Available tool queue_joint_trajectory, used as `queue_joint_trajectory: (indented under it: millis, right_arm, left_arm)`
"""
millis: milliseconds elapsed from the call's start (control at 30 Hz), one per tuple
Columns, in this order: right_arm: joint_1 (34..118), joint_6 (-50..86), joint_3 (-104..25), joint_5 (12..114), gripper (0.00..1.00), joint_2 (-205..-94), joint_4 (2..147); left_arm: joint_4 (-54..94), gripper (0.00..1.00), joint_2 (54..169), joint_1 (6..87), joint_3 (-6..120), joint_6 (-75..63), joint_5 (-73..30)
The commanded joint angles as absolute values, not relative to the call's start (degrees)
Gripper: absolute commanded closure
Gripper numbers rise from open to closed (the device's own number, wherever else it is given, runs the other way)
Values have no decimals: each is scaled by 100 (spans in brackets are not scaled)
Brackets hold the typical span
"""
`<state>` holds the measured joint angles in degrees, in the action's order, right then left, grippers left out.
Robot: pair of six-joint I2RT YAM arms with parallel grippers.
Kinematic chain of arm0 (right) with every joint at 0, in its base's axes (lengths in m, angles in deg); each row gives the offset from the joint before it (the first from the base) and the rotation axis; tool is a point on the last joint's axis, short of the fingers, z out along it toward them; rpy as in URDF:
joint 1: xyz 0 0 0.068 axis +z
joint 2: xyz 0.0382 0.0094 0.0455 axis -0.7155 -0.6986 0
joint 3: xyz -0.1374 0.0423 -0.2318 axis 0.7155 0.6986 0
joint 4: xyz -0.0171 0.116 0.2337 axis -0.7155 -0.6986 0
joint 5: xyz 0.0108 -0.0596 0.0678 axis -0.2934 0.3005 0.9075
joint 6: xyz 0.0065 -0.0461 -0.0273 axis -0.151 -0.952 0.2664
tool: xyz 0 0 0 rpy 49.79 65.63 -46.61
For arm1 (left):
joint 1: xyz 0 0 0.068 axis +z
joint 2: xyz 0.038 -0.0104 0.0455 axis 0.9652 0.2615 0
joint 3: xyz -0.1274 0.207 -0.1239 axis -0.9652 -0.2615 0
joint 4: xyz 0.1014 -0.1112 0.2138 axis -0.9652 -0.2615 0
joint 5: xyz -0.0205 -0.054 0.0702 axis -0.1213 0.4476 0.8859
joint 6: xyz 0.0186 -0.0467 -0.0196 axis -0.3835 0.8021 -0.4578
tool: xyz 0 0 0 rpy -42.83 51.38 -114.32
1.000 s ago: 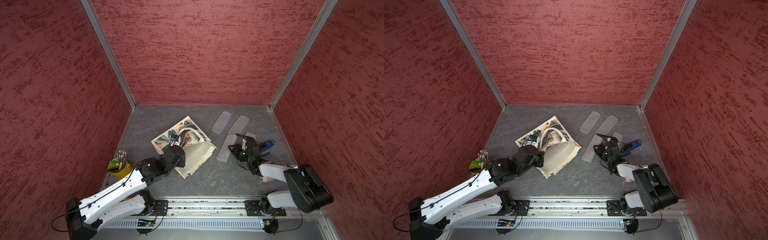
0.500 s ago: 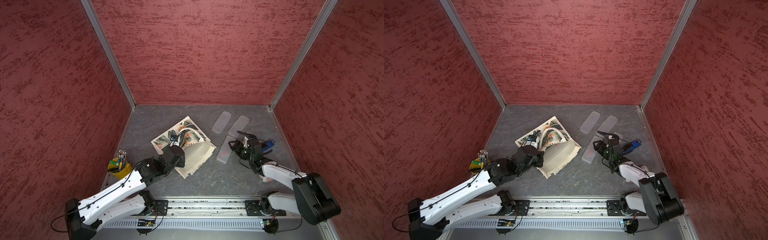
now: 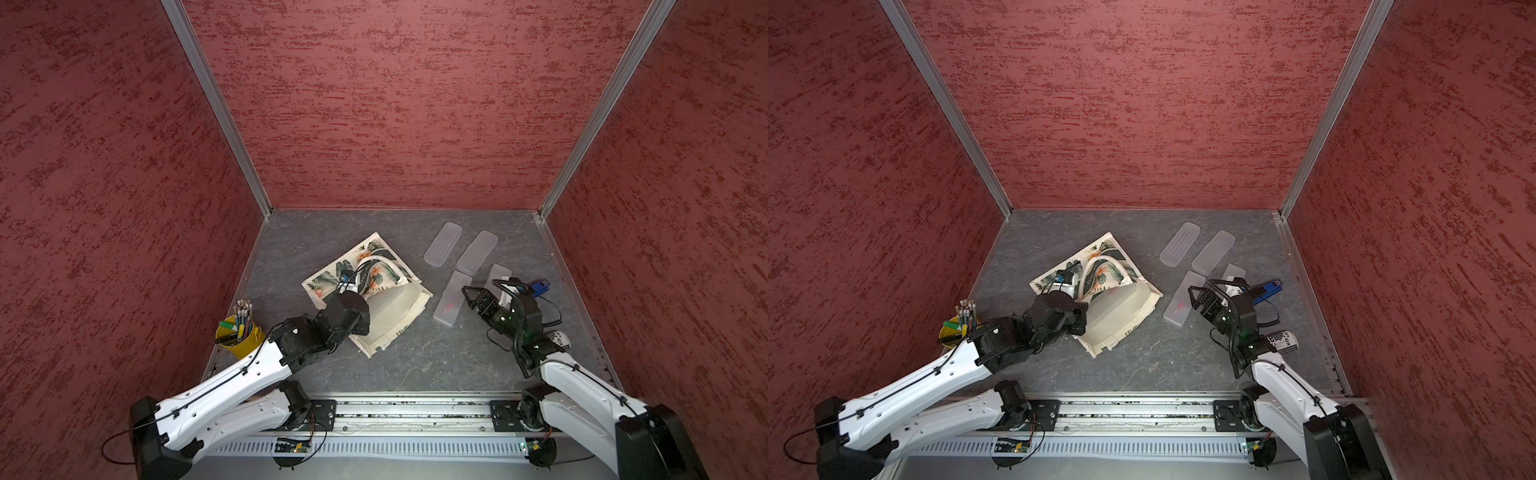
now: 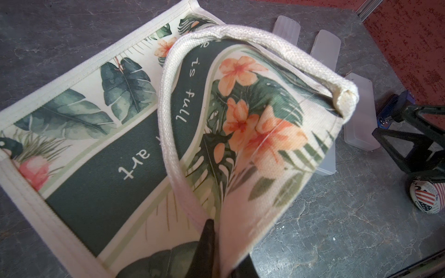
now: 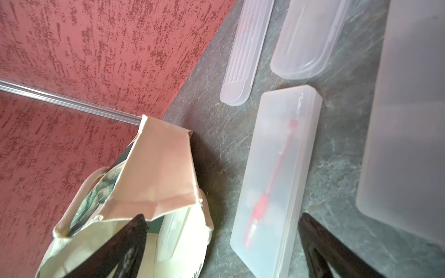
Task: Take out the pencil case from the canvas bag
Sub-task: Place the pencil case at the center of the board.
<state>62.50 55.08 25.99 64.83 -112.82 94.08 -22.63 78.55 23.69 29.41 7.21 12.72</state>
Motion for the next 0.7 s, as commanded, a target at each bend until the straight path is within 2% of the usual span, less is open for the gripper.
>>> queue_joint_trajectory:
  millis: [0,267,667]
  right_arm:
    - [6408,5736,2957,6683,1,-10803,9918]
    - [7187,5891,3336,6506,1,-10110,9891]
    - [9136,6276,3233,5213,1,-10396,10156]
  left_arm:
    - [-2164,100,7844,2325,2945,889,1107]
    - [-1940,100,7863,2203,2949,986,1098]
    - [-1671,100,7859,1932,2847,1058,1195]
